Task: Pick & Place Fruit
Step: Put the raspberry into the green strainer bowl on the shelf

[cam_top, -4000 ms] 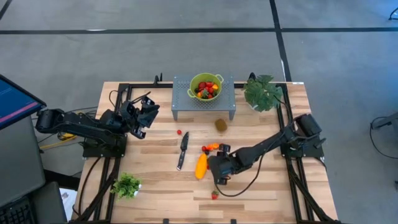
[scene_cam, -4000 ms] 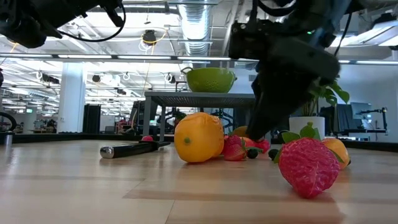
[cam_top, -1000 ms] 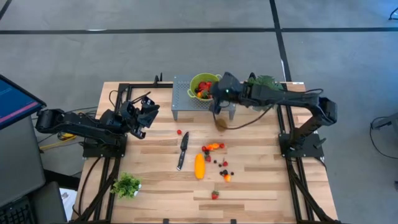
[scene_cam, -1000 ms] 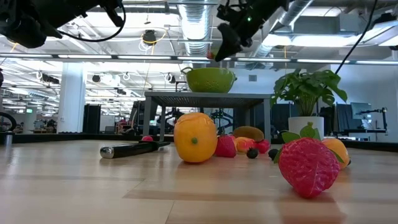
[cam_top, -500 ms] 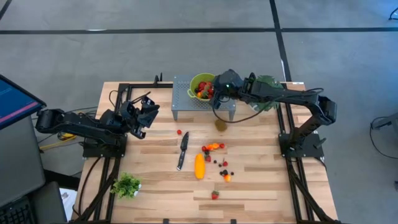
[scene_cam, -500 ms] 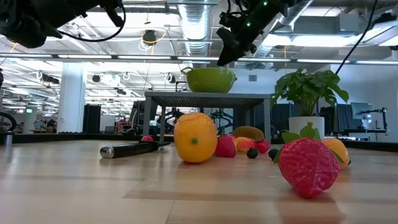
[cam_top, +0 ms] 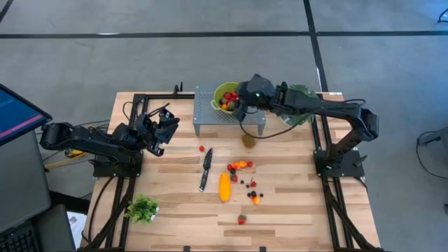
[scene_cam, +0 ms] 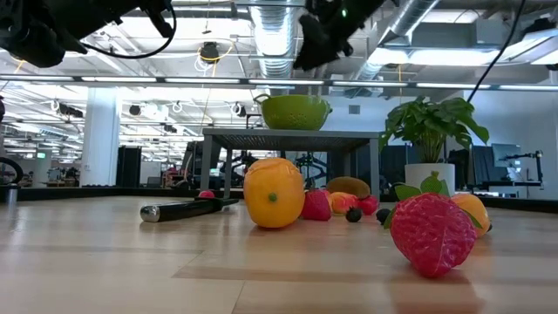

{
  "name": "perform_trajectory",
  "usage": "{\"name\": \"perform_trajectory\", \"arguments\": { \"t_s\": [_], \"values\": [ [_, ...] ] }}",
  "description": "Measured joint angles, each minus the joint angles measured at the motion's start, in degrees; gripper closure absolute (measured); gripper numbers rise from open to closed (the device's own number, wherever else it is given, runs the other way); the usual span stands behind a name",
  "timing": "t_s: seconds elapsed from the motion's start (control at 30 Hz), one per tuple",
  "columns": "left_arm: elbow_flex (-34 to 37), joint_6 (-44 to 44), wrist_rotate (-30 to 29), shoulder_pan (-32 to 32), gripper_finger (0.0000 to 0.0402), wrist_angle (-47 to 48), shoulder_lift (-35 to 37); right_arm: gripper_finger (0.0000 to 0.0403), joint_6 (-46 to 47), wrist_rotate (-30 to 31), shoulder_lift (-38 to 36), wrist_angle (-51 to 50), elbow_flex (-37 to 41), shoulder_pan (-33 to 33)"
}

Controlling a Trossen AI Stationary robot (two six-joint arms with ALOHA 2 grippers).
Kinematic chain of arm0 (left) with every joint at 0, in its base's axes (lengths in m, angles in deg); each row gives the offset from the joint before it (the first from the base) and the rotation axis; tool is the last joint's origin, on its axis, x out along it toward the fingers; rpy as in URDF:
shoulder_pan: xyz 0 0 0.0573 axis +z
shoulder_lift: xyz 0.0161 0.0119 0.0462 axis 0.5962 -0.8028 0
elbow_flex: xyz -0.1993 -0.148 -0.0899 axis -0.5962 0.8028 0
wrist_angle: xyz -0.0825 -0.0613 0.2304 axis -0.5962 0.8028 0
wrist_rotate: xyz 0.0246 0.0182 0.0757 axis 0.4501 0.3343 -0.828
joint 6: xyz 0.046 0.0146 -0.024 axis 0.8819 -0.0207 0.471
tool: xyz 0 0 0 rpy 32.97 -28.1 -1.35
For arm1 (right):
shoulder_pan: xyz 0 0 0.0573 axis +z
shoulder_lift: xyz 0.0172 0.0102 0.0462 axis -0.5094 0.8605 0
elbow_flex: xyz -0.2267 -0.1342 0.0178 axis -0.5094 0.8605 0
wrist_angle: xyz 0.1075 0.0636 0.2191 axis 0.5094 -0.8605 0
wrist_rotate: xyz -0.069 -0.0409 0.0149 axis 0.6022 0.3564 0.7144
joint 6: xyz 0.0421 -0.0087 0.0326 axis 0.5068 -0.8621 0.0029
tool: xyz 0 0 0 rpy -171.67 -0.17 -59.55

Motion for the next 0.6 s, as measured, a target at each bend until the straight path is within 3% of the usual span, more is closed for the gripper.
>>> {"name": "perform_trajectory", "arguments": {
  "t_s": [0.3, 0.47, 0.6],
  "values": [
    [0.0, 0.0, 0.2, 0.0, 0.0296, 0.0, 0.0, 0.0175, 0.0, 0.2, 0.0, -2.0, -9.9, 8.6],
    [0.0, 0.0, 0.2, 0.0, 0.0296, 0.0, 0.0, 0.0187, 0.2, 0.6, -0.1, -2.7, -11.0, 14.7],
    [0.0, 0.0, 0.1, 0.0, 0.0296, 0.0, 0.0, 0.0199, 3.4, 5.0, 0.9, -6.5, -10.4, 18.7]
  ]
}}
